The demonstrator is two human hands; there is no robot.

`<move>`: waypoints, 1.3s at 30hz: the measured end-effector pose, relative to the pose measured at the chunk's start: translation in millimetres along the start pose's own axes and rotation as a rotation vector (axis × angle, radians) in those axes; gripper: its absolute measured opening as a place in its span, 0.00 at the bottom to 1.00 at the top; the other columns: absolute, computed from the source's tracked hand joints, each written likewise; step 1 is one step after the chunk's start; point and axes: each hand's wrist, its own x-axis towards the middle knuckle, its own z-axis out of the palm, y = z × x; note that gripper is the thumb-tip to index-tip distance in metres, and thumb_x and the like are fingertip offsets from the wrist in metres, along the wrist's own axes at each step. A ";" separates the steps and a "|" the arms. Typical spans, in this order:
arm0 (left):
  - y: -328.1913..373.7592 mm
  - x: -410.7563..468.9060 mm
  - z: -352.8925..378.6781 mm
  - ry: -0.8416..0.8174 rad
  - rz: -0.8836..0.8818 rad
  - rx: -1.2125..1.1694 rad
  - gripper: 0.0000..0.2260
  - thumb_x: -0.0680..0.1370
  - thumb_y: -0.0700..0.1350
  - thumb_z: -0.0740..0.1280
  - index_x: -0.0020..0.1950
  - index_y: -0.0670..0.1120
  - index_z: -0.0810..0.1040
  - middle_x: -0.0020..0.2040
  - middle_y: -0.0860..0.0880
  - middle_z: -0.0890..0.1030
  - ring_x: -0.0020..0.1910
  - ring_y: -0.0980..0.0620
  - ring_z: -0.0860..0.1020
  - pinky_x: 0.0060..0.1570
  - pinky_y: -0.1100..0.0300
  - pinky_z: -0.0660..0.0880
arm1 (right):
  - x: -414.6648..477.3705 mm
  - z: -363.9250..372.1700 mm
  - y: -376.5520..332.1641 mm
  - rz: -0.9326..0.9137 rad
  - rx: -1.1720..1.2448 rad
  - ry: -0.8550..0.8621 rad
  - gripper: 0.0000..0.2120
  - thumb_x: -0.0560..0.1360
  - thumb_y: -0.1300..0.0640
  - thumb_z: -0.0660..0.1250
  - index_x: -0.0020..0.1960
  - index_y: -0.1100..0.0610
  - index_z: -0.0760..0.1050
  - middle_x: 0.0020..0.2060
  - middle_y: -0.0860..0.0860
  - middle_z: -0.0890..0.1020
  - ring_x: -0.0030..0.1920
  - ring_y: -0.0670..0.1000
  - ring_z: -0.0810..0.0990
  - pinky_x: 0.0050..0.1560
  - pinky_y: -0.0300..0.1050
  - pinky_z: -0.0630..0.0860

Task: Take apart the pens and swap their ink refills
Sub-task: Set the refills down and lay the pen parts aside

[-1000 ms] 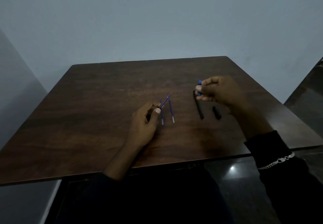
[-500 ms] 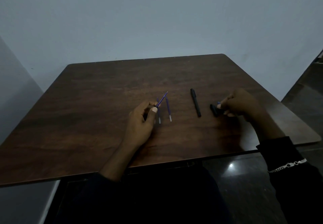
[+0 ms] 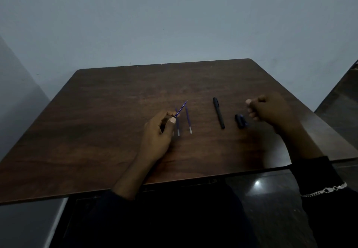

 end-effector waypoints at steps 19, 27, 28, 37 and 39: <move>1.6 1.2 -1.4 0.027 -0.066 -0.071 0.05 0.84 0.40 0.65 0.52 0.46 0.80 0.35 0.54 0.79 0.34 0.56 0.76 0.39 0.58 0.71 | -1.9 120.7 -100.6 -0.085 -0.211 -0.403 0.09 0.78 0.63 0.68 0.44 0.69 0.82 0.38 0.63 0.87 0.35 0.56 0.87 0.41 0.50 0.86; -2.1 2.9 -0.7 0.061 -0.089 -0.081 0.06 0.84 0.41 0.63 0.53 0.47 0.80 0.34 0.56 0.79 0.33 0.62 0.75 0.36 0.65 0.71 | -22.3 115.9 -117.9 -0.003 0.404 -0.692 0.13 0.78 0.68 0.59 0.51 0.68 0.83 0.38 0.60 0.86 0.36 0.51 0.86 0.36 0.41 0.83; -2.7 3.1 -1.1 0.066 -0.087 -0.079 0.06 0.85 0.41 0.63 0.53 0.46 0.80 0.35 0.55 0.79 0.33 0.61 0.75 0.36 0.63 0.71 | -23.0 115.8 -117.5 -0.013 0.431 -0.712 0.10 0.79 0.68 0.62 0.51 0.69 0.82 0.39 0.60 0.86 0.36 0.51 0.86 0.38 0.41 0.84; -3.4 3.7 -0.5 0.080 -0.098 -0.091 0.06 0.85 0.41 0.63 0.54 0.44 0.80 0.35 0.54 0.78 0.32 0.57 0.74 0.35 0.58 0.71 | -12.7 113.9 -121.8 -0.182 0.381 -0.463 0.08 0.79 0.67 0.67 0.42 0.60 0.80 0.37 0.55 0.87 0.31 0.46 0.85 0.31 0.38 0.81; -2.4 2.9 -1.2 0.080 -0.099 -0.087 0.07 0.85 0.41 0.63 0.55 0.45 0.81 0.34 0.55 0.78 0.31 0.60 0.73 0.34 0.64 0.70 | -2.6 104.1 -129.9 -0.214 0.409 -0.398 0.08 0.81 0.62 0.67 0.43 0.58 0.78 0.34 0.53 0.87 0.30 0.48 0.86 0.29 0.39 0.80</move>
